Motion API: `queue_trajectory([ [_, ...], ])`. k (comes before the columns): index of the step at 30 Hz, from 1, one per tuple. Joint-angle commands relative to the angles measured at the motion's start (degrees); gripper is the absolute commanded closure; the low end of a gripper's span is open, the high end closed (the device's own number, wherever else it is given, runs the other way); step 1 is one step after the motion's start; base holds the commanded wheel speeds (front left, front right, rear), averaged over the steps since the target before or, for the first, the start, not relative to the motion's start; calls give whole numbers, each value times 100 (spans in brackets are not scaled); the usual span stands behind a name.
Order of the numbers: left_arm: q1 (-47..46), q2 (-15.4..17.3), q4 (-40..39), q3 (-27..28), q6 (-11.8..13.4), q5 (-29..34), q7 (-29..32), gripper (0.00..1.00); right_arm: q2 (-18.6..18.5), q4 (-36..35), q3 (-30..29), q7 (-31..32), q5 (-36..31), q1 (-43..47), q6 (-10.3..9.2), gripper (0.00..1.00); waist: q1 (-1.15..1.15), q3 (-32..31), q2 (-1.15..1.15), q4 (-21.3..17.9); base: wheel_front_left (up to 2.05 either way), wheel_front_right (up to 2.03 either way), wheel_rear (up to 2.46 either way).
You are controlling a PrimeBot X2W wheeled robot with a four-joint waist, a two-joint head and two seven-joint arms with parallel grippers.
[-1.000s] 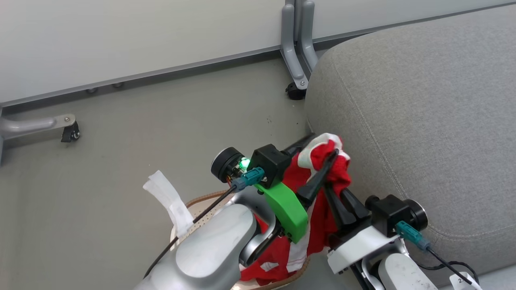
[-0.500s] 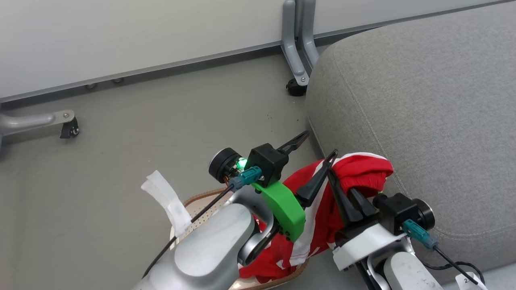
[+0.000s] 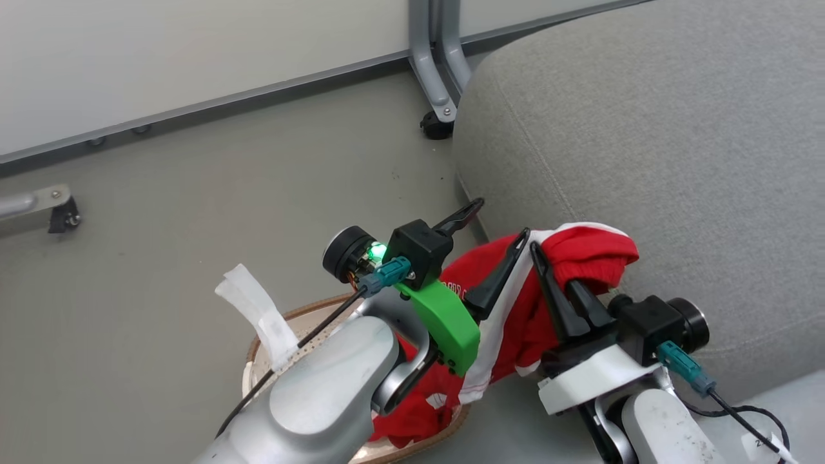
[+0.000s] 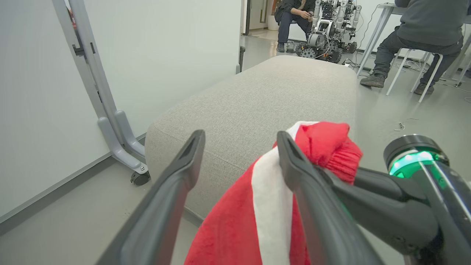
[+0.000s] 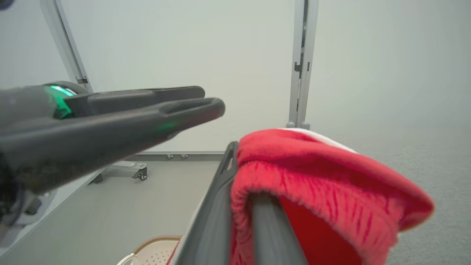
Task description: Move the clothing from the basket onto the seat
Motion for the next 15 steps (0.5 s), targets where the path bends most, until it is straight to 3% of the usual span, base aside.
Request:
queue_trajectory([
  [1,-96,52,-10,-6,13,50,20,0,-11,-91,-36,-18,-37,-69,0,100,0,163,0,-333,0,0,0],
  [15,-469,168,-57,-76,-1,174,168,0,-6,-688,-303,-18,-79,-6,0,100,0,719,0,-1643,0,0,0],
])
